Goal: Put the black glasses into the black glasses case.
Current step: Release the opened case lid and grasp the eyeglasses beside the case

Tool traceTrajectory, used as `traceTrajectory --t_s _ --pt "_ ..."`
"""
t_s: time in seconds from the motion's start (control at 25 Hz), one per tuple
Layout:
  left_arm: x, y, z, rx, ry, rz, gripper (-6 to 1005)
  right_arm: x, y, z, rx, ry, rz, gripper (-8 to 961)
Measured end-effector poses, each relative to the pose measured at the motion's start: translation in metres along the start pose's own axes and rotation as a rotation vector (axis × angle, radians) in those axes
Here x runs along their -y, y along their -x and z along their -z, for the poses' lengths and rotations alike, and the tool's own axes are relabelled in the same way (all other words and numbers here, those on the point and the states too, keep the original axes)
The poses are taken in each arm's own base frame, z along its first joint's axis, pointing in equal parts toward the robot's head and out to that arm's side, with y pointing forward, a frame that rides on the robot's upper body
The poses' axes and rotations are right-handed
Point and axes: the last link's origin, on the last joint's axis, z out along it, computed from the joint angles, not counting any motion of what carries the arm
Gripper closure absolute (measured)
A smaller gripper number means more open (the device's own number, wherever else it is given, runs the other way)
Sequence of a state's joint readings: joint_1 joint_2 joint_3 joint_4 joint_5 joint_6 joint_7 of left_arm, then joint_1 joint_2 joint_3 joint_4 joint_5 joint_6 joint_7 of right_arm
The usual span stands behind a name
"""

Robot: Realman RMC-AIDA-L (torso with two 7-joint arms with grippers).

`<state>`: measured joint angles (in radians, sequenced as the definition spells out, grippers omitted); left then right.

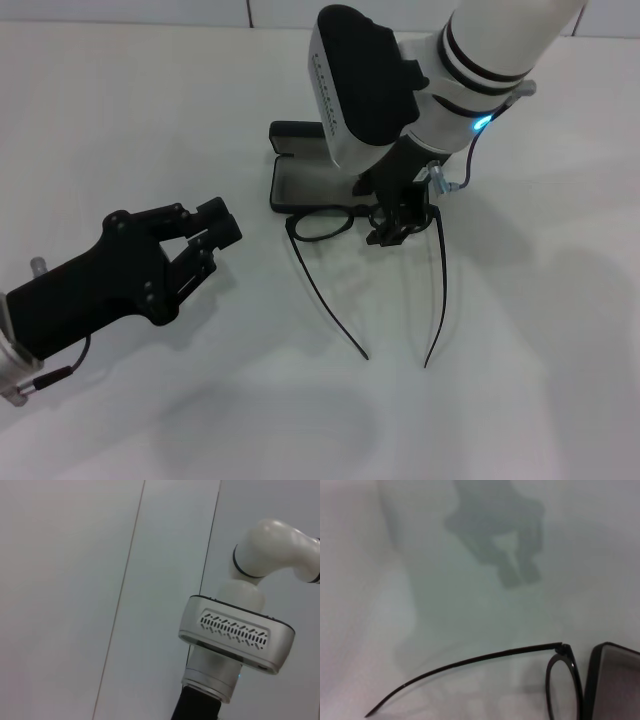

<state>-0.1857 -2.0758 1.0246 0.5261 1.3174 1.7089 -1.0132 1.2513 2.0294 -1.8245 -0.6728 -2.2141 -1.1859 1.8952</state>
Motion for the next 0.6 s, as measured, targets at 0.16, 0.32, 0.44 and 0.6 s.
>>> traceTrajectory --t_s 0.16,0.32,0.44,0.6 --pt "0.000 0.001 -0.001 0.002 -0.007 0.003 812 -0.003 -0.001 -0.003 0.013 0.011 -0.006 382" --pt "-0.001 0.003 -0.002 0.001 -0.008 0.009 812 -0.006 -0.002 -0.008 0.011 0.016 -0.002 392" --pt "-0.001 0.004 -0.002 0.000 -0.010 0.018 813 -0.009 -0.002 -0.011 0.007 0.021 0.005 399" --pt "-0.003 0.006 -0.002 0.001 -0.010 0.029 813 -0.009 -0.002 -0.012 0.010 0.017 0.005 409"
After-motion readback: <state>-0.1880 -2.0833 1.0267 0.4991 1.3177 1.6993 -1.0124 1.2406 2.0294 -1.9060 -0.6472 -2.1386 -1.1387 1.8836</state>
